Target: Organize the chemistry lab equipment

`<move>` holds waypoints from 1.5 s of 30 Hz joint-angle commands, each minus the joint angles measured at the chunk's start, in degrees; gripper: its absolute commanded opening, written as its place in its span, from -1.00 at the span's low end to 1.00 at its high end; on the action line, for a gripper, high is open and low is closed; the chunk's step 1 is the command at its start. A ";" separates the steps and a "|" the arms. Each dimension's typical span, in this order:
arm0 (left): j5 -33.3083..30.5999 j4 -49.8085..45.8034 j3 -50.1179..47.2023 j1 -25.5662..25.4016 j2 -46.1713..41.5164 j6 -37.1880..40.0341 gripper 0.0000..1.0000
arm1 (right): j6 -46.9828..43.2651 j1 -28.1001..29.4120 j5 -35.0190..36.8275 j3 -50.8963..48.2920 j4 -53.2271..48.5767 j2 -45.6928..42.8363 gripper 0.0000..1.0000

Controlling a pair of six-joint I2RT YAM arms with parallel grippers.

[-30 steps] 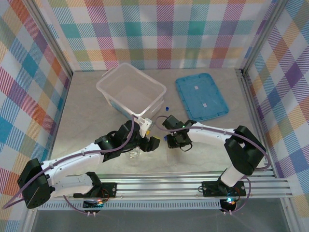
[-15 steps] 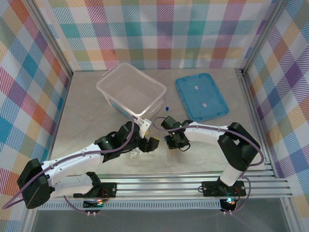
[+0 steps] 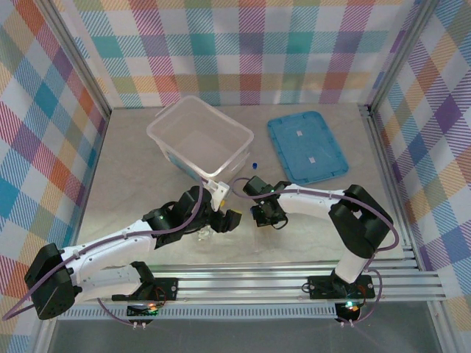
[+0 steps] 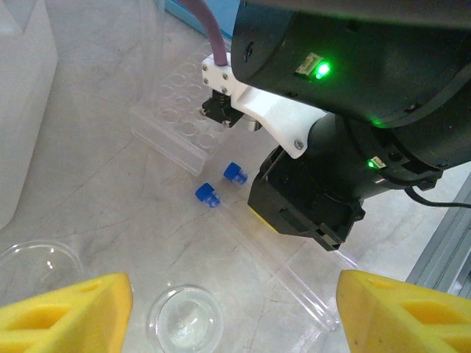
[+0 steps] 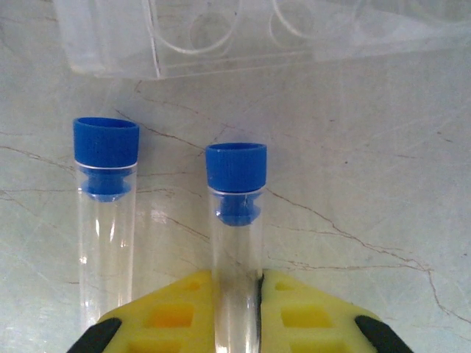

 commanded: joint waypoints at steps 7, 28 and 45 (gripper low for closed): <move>2.56 0.68 0.28 -0.63 0.33 -0.97 0.47 | 1.40 0.35 1.39 -3.34 -1.13 -8.21 -0.71; 15.55 15.12 2.48 -0.87 7.95 -13.64 0.48 | 5.25 -1.23 8.76 -1.69 2.53 -28.71 -0.76; 18.84 27.68 1.33 -0.83 15.00 -22.86 0.47 | 10.09 -1.23 8.48 -2.12 9.76 -32.62 -0.79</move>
